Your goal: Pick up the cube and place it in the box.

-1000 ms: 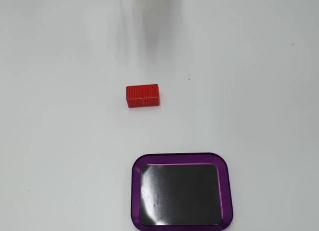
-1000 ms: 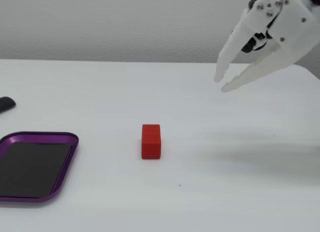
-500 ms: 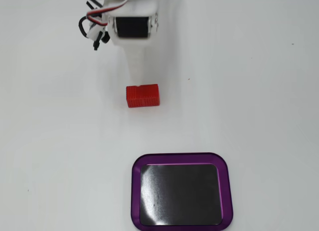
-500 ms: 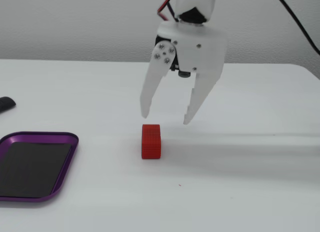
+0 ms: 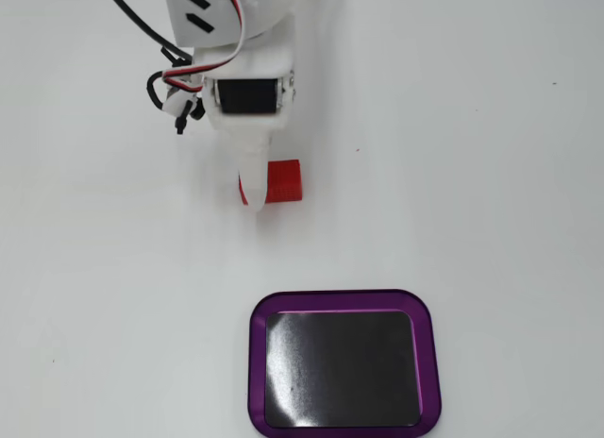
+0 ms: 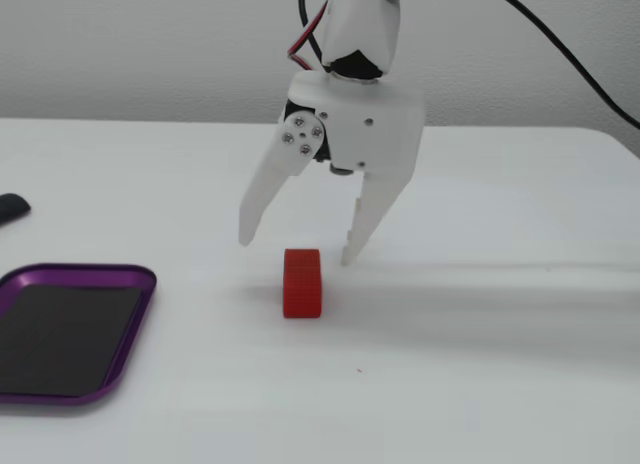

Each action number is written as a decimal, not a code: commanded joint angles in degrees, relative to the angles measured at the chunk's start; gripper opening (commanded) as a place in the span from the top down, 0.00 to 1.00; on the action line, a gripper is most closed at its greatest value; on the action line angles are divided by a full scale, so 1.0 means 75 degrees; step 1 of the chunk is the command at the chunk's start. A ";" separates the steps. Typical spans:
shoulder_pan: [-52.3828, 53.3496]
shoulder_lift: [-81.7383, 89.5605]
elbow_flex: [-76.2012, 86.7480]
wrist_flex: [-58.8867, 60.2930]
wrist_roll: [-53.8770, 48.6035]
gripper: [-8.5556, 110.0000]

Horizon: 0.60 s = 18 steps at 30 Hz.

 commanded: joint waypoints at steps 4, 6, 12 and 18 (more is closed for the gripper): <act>0.0035 0.0047 0.0609 -0.0680 -0.0035 0.70; 0.0035 0.0047 0.0820 -0.0902 -0.0035 0.70; 0.0035 0.0047 0.1066 -0.1242 -0.0047 0.70; 0.0035 0.0047 0.1055 -0.1242 -0.0340 0.91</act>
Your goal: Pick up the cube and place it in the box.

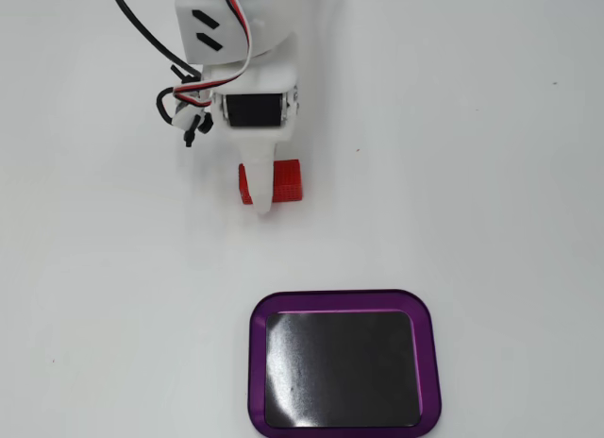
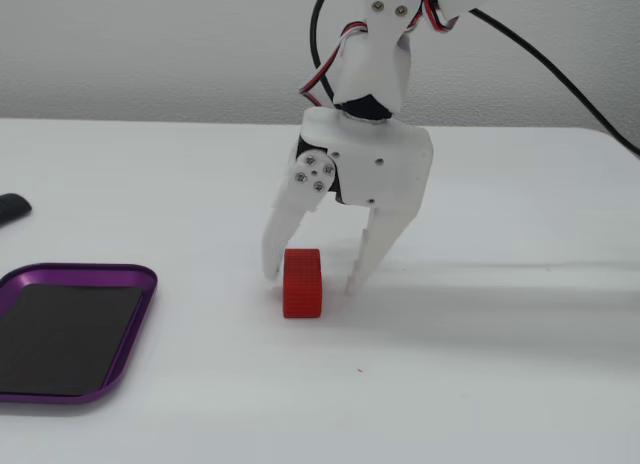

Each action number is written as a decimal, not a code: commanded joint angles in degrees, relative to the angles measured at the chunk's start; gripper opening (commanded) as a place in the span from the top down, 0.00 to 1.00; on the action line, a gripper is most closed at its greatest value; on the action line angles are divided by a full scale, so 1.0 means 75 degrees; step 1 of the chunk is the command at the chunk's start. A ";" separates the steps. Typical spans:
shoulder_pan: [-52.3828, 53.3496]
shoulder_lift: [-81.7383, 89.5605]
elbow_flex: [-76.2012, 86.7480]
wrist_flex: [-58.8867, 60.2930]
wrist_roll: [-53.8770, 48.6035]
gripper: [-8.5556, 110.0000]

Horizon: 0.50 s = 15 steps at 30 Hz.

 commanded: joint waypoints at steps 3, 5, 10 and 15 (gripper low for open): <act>0.0047 0.0082 -0.0094 -0.0047 -0.0059 0.92; -0.0012 0.0141 -0.0105 -0.0047 -0.0094 0.93; -0.0082 0.0363 -0.0656 0.0059 -0.0023 0.93; -0.0094 0.0996 -0.1406 -0.0059 -0.0082 0.93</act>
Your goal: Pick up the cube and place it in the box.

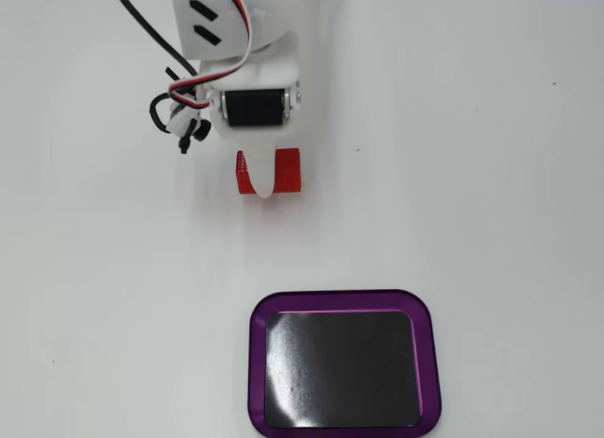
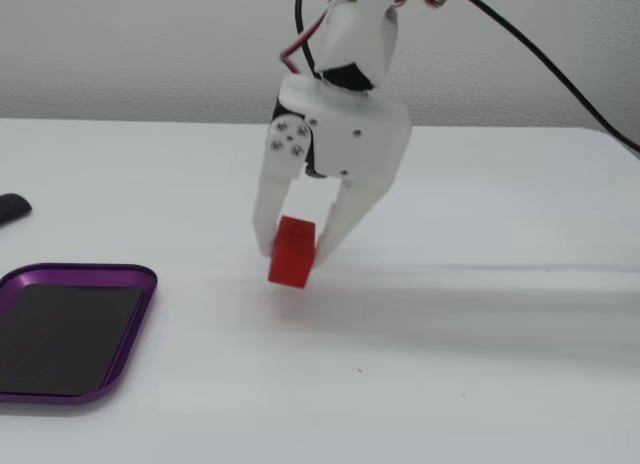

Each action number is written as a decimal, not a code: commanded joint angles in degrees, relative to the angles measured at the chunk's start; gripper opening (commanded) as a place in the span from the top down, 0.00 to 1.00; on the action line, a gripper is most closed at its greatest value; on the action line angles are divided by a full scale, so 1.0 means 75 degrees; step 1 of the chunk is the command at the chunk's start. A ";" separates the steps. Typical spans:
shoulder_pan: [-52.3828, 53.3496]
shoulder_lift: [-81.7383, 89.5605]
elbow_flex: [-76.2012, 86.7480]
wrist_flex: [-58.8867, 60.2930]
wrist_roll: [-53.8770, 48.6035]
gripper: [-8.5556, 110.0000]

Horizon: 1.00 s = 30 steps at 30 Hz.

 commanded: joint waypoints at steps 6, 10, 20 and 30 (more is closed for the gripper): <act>-0.0773 0.0914 -0.1254 -0.1406 -0.0047 0.93; -0.1172 0.0457 -0.1371 -0.3445 -0.0035 0.93; -0.1359 -0.2789 -0.3680 -0.3457 -0.0047 0.93; -0.1371 -0.3832 -0.5426 -0.2004 0.0023 0.93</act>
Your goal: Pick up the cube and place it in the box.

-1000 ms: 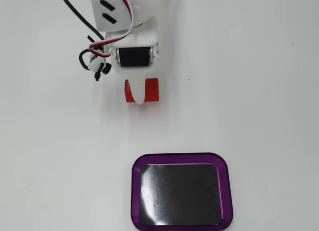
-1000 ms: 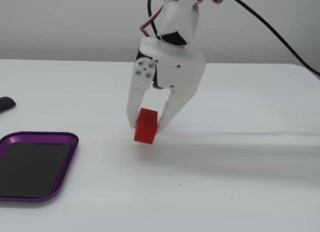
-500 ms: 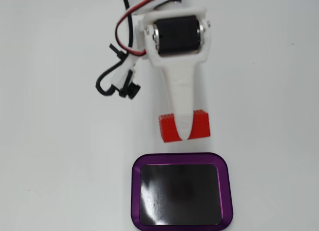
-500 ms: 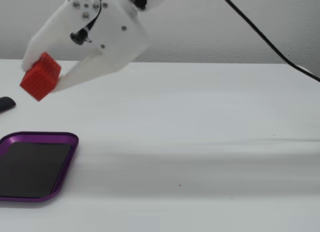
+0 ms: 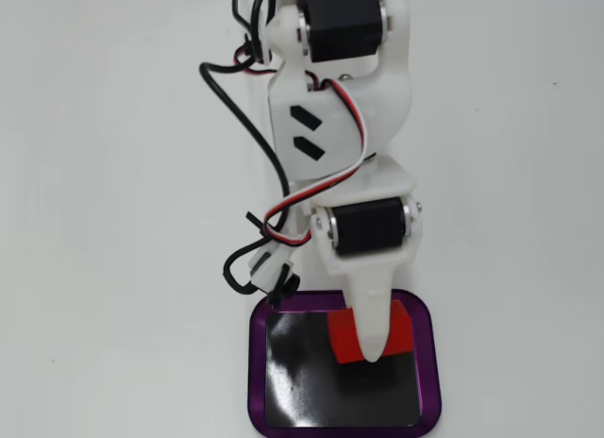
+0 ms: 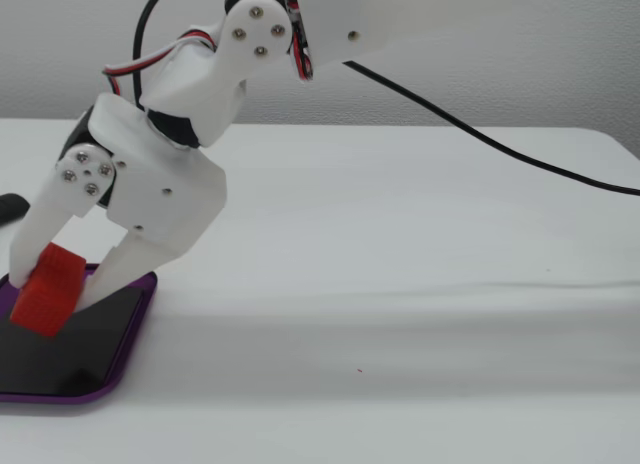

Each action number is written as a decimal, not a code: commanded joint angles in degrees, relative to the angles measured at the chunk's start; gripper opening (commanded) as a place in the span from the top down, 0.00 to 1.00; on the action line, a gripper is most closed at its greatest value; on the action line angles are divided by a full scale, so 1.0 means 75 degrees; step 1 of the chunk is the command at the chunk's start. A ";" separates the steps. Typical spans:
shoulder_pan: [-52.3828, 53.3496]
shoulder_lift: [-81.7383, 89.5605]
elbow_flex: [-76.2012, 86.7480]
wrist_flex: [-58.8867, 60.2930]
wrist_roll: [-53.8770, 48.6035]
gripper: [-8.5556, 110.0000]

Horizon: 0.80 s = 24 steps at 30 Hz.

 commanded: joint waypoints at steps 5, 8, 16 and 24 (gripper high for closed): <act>-0.0012 0.0527 -0.0516 0.1219 0.0059 0.83; 0.0012 0.0809 -0.0516 0.1828 0.0059 0.76; 0.0012 0.1652 -0.0527 0.3047 0.0059 0.74; -0.0059 0.3949 -0.0445 0.5262 0.0094 0.74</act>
